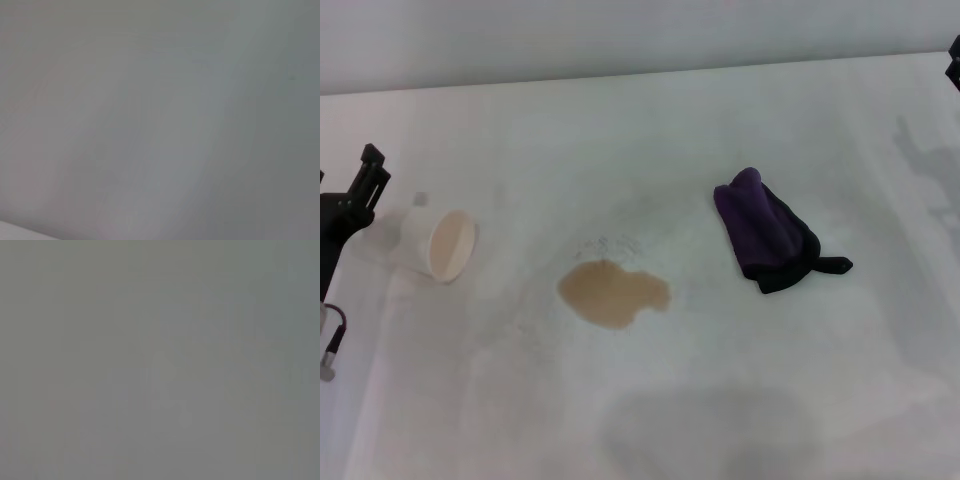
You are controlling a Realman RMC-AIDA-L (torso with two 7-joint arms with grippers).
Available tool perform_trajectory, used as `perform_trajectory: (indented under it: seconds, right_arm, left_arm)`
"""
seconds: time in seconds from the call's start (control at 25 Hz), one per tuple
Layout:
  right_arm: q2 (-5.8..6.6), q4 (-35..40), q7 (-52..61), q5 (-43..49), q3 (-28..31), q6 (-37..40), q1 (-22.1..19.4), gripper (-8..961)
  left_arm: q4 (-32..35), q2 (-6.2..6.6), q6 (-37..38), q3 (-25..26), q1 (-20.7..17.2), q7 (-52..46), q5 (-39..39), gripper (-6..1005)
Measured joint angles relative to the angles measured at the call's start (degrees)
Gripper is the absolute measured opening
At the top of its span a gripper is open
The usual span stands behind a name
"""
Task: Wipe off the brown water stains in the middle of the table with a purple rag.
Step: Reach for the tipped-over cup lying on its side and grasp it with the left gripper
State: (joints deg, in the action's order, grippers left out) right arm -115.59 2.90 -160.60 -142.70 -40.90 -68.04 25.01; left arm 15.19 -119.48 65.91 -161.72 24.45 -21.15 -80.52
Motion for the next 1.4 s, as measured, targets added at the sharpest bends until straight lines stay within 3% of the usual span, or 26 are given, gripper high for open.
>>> perform_trajectory:
  seconds: [0.2,0.44,0.72,0.92,1.2,1.36,1.4]
  right_arm:
    - [0.02,0.54,0.1,-0.09,0.03,2.81,0.27,874]
    - [0.02,0.87,0.13,-0.19,0.04,3.25,0.64,874]
    - [0.02,1.0,0.16,-0.21,0.04,5.15,1.72,873]
    - [0.01,1.06,0.18,-0.21,0.04,6.06,2.14,873]
    - [-0.07,1.06,0.28,-0.33,0.04,6.55,1.8,873]
    - [-0.07,1.06,0.29,-0.71,0.03,6.55,1.88,873]
    - [-0.07,1.05,0.29,-0.73,0.03,6.55,2.0,873]
  left_arm:
    - [-0.55,-0.01,-1.5,-0.18,0.89,2.39,0.5,874]
    - [-0.38,-0.07,-1.85,-0.42,1.0,12.57,3.44,875]
    - [-0.42,-0.01,-1.62,0.13,2.02,13.78,3.68,874]
    - [-2.04,0.36,2.42,0.08,3.89,13.83,4.11,874]
    - [-12.74,0.96,17.66,-0.36,5.35,9.08,13.87,874]
    - [-24.14,1.7,25.53,-0.73,5.79,-3.86,19.26,875]
    - [-29.91,2.23,29.1,-1.13,6.31,-9.67,21.95,875]
